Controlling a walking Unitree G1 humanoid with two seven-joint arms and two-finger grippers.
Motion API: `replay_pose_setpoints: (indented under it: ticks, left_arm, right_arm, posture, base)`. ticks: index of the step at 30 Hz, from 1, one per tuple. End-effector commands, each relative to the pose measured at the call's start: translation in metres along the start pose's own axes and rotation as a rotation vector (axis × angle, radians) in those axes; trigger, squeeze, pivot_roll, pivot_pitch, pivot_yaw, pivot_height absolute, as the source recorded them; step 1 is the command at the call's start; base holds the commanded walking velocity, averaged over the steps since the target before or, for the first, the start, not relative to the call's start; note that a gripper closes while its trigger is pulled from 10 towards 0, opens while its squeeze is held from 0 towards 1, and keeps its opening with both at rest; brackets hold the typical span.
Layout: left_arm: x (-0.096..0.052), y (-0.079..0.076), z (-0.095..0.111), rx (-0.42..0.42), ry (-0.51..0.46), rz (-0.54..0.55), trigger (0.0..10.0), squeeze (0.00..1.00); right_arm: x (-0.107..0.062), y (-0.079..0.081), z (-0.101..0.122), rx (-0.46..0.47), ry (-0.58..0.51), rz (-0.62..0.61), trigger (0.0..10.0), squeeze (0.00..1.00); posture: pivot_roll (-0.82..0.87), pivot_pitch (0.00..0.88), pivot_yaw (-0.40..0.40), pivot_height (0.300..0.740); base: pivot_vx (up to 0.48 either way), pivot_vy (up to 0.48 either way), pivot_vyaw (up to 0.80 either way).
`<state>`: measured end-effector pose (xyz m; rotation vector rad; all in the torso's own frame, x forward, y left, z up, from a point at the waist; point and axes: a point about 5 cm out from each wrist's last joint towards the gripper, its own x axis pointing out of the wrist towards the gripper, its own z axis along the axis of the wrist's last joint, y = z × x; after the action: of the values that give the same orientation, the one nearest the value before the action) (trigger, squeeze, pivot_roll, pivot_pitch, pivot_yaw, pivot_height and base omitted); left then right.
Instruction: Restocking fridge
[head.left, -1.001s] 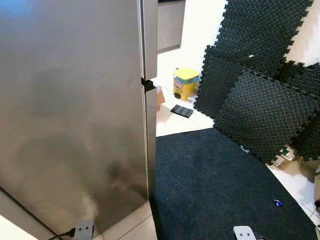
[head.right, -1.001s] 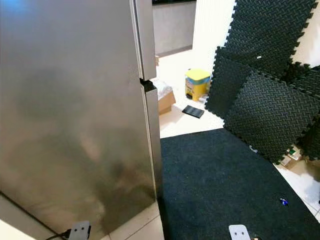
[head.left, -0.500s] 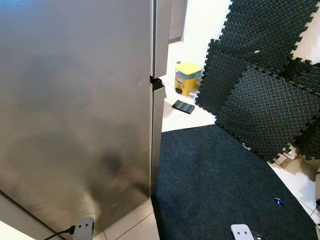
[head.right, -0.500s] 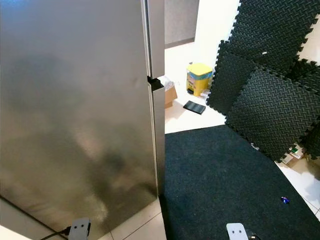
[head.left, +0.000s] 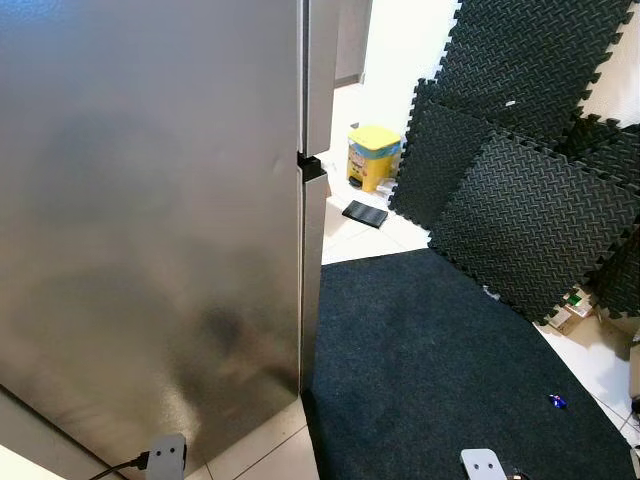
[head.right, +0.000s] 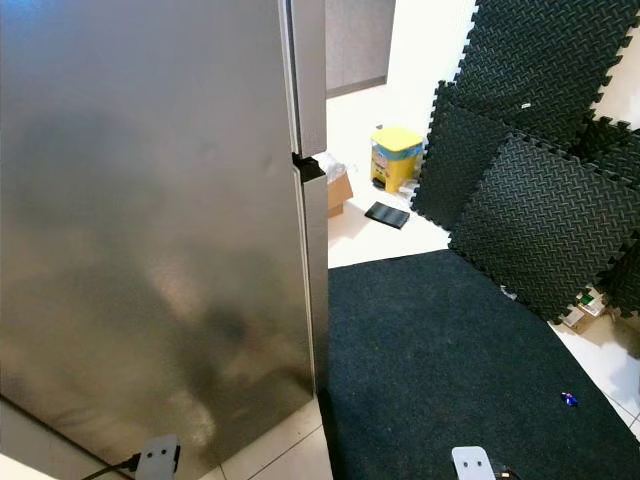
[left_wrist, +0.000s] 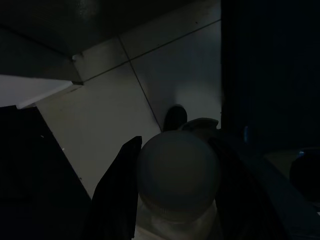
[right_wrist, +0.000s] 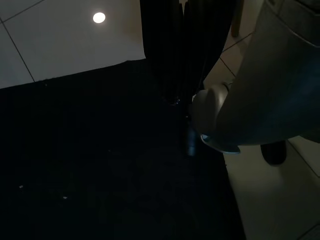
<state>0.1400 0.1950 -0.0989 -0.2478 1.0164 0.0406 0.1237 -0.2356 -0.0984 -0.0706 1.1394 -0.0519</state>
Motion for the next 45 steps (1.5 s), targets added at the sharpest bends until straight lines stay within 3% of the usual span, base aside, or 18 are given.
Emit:
replay_pose_setpoints:
  ticks: [1, 30, 45]
  left_arm:
    - [0.0023, -0.0129, -0.0048, -0.026, 0.016, -0.048, 10.0, 0.0]
    - [0.0027, -0.0123, -0.0036, -0.076, 0.005, -0.023, 10.0, 0.0]
    - [0.0024, -0.0131, -0.006, -0.066, 0.018, -0.034, 10.0, 0.0]
  right_arm:
    - [0.0002, 0.0019, -0.0008, -0.014, 0.005, 0.007, 10.0, 0.0]
    - [0.0004, 0.0043, 0.0012, -0.062, -0.003, 0.04, 10.0, 0.0]
    - [0.0002, 0.0083, -0.0008, -0.091, 0.009, 0.1, 10.0, 0.0]
  posture:
    - [-0.05, 0.0, 0.008, 0.74]
    - [-0.05, 0.0, 0.005, 0.74]
    - [-0.05, 0.0, 0.003, 0.74]
  base:
    - [0.0, -0.48, 0.0]
    - [0.0, -0.033, 0.0]
    - [0.0, 0.0, 0.79]
